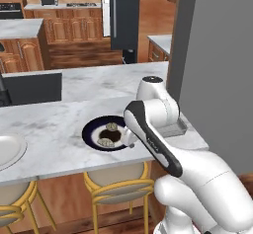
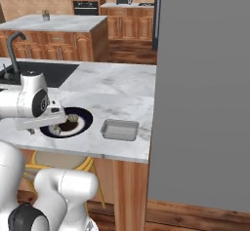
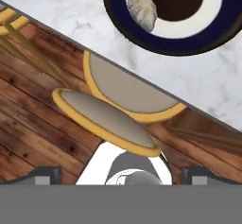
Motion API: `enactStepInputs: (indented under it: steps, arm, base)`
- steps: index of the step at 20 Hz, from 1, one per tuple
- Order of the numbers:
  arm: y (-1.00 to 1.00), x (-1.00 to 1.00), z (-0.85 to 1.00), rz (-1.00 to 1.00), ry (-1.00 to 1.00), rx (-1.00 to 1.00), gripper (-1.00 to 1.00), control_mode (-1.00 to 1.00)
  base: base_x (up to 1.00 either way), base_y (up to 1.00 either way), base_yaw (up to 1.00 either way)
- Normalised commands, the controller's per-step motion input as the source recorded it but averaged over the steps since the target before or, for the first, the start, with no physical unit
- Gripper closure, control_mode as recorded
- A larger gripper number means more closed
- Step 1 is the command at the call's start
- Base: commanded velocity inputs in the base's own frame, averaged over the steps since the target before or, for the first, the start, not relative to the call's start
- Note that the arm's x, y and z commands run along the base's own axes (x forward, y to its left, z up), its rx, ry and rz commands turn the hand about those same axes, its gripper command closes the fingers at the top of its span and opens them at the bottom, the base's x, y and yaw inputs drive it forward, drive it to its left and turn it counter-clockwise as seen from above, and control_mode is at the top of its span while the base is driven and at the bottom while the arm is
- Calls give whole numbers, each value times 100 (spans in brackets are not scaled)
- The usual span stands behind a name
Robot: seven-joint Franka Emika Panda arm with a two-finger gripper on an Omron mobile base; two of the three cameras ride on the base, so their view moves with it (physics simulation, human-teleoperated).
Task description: Place two dumplings into each of the tupperware containers and then place the containers in the fridge.
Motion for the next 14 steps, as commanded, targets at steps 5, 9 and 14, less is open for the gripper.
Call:
enactStepInputs:
  steps: [5,9,14]
  arm:
    - [11,36,-38,9,0,0,-100,-100]
    - [28,59,-26,5,0,0,-100,-100]
    - [7,48,-2,2,6,0,-100,-100]
  base:
    - [0,0,0]
    - [0,0,0]
    - [0,0,0]
